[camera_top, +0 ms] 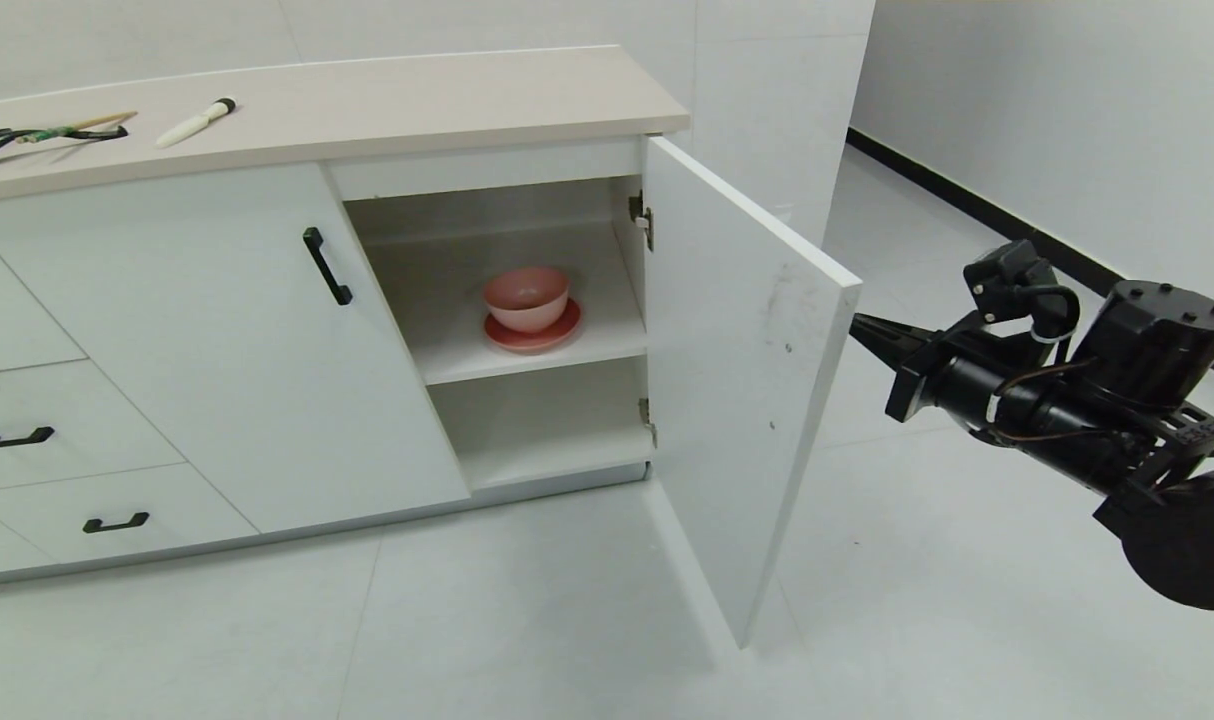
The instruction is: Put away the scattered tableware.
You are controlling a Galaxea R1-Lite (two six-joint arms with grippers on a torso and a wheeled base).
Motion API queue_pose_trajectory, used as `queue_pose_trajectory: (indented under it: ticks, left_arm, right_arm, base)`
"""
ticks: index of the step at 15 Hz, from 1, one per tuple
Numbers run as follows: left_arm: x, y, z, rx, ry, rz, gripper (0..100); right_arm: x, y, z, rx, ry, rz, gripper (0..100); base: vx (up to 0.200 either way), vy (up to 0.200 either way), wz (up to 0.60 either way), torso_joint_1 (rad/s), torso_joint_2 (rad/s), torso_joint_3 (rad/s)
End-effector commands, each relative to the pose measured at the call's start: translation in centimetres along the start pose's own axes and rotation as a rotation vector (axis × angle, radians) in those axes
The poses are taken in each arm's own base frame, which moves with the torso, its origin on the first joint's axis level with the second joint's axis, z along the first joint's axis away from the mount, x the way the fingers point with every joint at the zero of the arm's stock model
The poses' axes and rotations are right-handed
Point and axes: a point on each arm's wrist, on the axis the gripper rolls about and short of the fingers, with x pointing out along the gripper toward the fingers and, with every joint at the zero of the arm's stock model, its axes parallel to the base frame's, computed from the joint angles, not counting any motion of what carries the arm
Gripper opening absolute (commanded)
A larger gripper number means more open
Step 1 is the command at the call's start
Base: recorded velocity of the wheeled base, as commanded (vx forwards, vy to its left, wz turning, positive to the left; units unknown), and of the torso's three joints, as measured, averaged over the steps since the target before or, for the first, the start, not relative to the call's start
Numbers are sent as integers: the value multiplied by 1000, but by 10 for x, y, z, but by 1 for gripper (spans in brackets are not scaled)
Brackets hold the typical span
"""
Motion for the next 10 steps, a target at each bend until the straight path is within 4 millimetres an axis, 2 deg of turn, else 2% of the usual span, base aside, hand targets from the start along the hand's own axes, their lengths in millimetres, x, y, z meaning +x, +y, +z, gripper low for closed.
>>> queue_pose_trajectory:
  ticks: [1, 6, 10]
  left_arm:
    - [0, 0, 0, 0, 1, 1, 100]
    - [0, 0, 0, 1, 1, 1, 100]
    - [0, 0, 0, 1, 1, 1, 100]
  right_arm:
    - [6, 3, -8, 10, 17, 14, 0]
    - [18, 5, -14, 19, 14, 26, 0]
    - [33, 29, -20, 42, 6, 98, 0]
  base:
    - [0, 0, 0, 0, 0, 0]
    - [0, 0, 0, 0, 0, 0]
    - [0, 0, 0, 0, 0, 0]
